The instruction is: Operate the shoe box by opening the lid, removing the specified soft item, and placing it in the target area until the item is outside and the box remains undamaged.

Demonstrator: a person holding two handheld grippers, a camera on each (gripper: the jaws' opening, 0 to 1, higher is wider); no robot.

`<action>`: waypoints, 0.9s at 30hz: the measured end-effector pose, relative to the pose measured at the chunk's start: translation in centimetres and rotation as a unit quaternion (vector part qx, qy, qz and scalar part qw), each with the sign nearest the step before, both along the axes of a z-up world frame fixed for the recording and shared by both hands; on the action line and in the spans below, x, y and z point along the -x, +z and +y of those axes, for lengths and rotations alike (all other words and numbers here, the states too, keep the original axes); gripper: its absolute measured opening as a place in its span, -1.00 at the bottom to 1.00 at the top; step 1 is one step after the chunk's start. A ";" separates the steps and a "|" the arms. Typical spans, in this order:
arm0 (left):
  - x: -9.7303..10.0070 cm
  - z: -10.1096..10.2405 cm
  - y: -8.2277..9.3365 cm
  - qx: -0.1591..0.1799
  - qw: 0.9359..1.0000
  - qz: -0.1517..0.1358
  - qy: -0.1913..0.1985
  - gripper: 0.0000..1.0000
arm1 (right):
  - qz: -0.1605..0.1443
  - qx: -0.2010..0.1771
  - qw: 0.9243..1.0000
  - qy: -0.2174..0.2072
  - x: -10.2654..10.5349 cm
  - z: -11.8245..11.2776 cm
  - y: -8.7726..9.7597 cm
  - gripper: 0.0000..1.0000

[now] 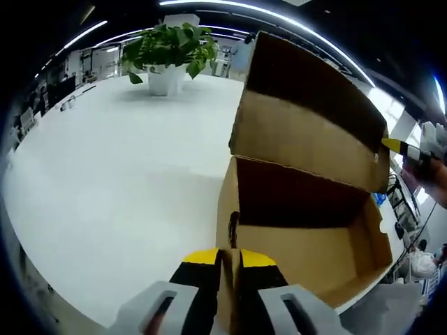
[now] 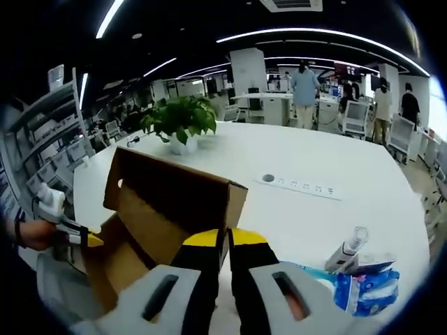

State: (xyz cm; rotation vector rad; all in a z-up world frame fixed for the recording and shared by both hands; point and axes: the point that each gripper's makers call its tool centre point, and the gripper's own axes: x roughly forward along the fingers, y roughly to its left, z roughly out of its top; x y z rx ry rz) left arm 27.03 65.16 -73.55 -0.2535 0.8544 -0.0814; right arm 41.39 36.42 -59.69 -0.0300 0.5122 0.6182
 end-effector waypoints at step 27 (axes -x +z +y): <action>-1.8 -1.3 0.4 0.055 0.998 -0.015 0.025 -0.69 | -0.019 0.003 0.999 -0.038 5.9 -0.8 -2.8 -0.98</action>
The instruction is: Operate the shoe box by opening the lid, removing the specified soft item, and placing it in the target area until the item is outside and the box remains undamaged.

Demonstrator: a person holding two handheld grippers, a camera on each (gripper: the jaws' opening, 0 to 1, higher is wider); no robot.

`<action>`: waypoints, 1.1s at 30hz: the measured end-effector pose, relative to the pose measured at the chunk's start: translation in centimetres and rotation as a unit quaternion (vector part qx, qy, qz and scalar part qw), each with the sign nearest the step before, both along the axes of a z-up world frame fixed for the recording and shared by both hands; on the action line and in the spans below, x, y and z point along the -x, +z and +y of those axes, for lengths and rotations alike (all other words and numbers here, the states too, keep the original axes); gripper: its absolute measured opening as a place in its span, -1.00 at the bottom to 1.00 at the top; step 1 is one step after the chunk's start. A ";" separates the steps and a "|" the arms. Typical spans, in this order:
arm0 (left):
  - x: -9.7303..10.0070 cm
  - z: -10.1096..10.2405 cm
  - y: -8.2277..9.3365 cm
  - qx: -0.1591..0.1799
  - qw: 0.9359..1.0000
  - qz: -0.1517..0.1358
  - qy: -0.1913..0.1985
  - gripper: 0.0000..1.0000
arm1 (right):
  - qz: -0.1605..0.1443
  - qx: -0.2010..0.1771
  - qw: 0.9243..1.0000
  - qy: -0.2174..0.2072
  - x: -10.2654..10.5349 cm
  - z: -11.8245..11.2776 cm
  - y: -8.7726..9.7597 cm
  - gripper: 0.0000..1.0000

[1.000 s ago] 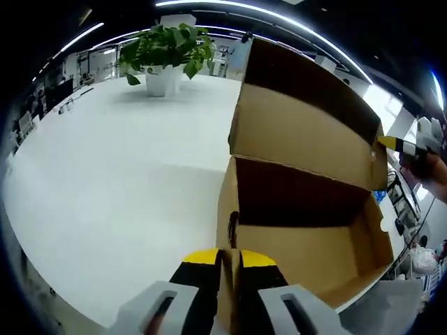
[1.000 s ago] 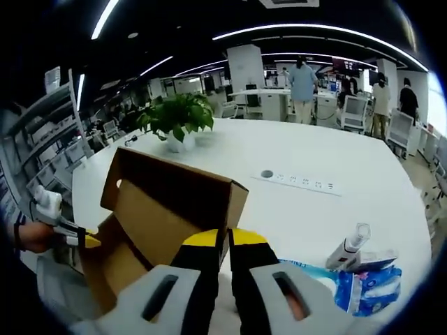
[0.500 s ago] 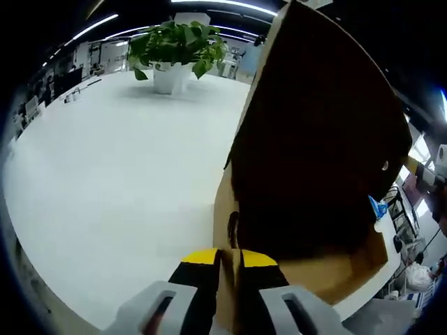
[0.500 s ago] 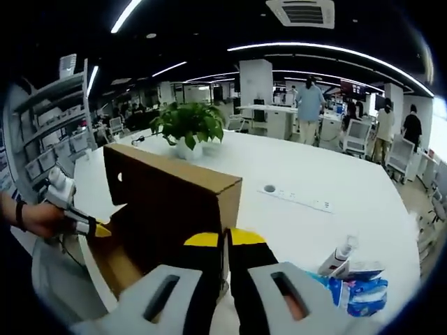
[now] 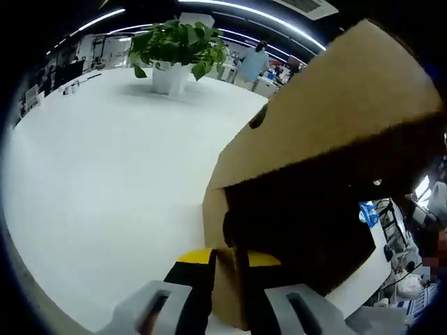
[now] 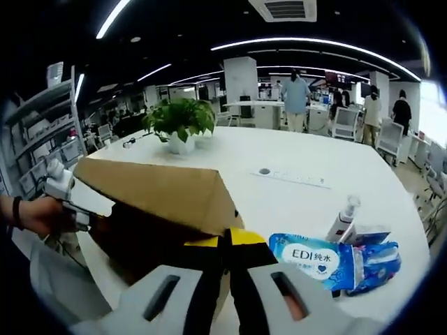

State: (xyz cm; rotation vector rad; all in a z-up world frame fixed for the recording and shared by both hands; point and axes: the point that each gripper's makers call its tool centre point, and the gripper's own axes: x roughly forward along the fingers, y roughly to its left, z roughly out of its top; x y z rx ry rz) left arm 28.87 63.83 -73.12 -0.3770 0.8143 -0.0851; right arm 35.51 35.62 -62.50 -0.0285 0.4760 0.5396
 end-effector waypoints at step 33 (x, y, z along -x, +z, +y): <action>3.0 -0.3 4.7 -0.040 0.993 -0.089 -0.073 -0.70 | 0.077 -0.076 0.993 -0.041 4.6 -0.4 -5.4 -1.00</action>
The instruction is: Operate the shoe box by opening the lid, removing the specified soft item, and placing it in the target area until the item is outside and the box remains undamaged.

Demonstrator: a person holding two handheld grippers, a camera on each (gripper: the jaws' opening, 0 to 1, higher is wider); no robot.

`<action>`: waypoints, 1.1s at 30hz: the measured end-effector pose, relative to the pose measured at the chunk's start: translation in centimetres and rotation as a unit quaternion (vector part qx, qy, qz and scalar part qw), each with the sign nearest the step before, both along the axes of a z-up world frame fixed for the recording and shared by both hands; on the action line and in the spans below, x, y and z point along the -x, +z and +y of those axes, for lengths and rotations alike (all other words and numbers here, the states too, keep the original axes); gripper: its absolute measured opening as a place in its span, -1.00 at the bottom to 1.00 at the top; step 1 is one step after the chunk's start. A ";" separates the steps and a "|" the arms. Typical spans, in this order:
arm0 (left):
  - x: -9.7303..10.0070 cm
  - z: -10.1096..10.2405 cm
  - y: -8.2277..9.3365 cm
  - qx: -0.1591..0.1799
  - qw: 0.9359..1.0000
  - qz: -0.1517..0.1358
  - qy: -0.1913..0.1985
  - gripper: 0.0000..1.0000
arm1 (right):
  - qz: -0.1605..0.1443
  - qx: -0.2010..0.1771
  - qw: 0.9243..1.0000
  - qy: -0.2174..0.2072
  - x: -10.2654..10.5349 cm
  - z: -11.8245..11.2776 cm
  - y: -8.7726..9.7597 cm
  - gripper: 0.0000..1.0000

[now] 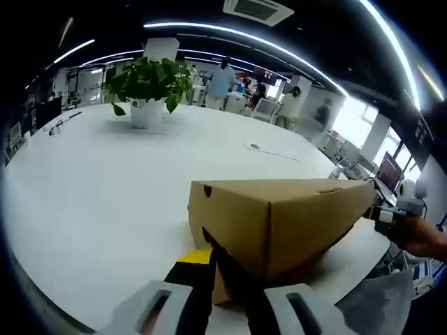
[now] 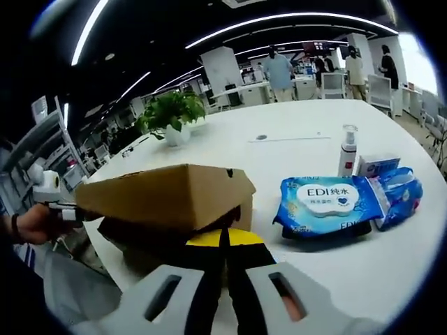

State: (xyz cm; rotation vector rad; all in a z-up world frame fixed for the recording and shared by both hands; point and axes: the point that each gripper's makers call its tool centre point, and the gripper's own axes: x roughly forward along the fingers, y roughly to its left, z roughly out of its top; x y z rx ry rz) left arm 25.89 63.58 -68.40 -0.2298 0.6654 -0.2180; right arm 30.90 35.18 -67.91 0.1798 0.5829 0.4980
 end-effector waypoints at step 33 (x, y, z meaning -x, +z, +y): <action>2.0 0.3 0.0 -0.010 1.000 -0.004 -0.018 -0.68 | 0.026 -0.026 0.999 -0.009 2.6 -1.1 -1.9 -1.00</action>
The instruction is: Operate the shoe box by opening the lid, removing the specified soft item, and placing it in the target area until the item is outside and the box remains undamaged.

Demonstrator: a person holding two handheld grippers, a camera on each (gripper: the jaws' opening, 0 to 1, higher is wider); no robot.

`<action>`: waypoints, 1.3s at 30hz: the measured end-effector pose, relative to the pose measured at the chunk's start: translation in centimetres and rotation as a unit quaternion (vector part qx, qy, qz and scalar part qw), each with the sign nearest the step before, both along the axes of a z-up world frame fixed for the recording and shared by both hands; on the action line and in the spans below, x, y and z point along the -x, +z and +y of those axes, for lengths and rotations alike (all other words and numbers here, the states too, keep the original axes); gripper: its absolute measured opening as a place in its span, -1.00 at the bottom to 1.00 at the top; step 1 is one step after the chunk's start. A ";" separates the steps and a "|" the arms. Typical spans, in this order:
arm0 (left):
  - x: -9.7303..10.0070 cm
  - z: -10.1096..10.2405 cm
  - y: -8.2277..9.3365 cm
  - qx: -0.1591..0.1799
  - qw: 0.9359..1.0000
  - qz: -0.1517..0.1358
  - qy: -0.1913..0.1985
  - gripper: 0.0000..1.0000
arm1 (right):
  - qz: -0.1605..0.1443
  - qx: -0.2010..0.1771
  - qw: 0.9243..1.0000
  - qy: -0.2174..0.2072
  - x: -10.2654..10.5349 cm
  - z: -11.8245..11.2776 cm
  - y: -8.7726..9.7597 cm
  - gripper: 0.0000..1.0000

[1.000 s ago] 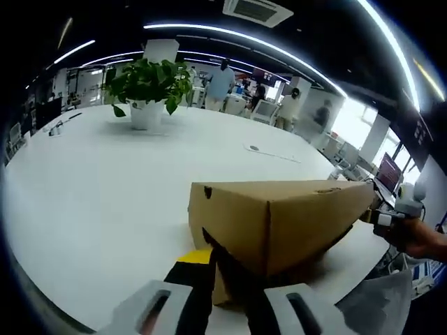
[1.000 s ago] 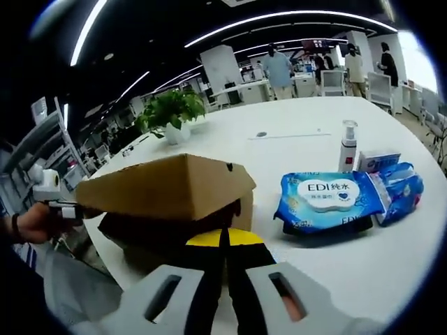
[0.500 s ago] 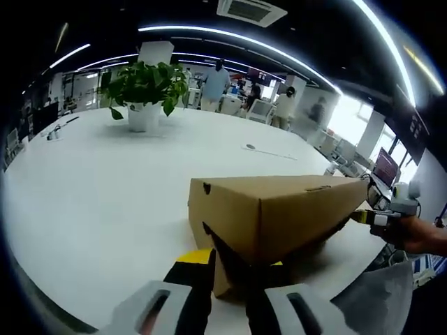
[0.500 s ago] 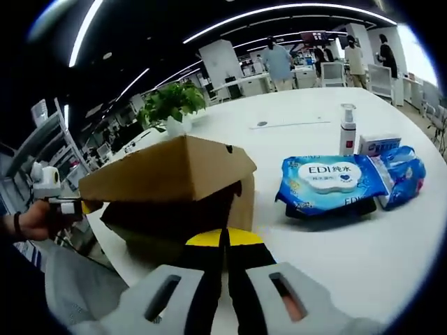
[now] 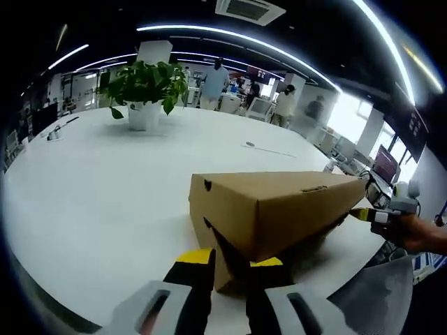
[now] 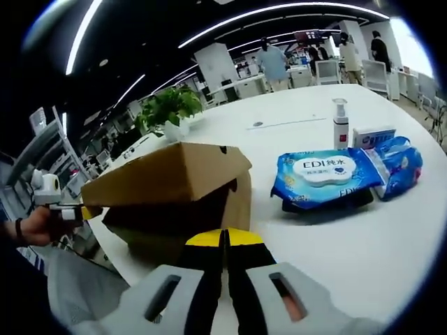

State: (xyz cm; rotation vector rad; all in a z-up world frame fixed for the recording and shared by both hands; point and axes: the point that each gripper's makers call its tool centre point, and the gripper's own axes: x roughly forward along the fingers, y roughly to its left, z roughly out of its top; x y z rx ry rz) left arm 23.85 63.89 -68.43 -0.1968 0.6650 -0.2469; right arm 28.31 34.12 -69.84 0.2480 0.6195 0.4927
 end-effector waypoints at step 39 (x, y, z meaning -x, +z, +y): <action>1.6 2.7 0.8 0.028 0.998 0.007 0.051 -0.66 | -0.012 -0.035 0.999 -0.025 0.1 -1.7 1.3 -0.94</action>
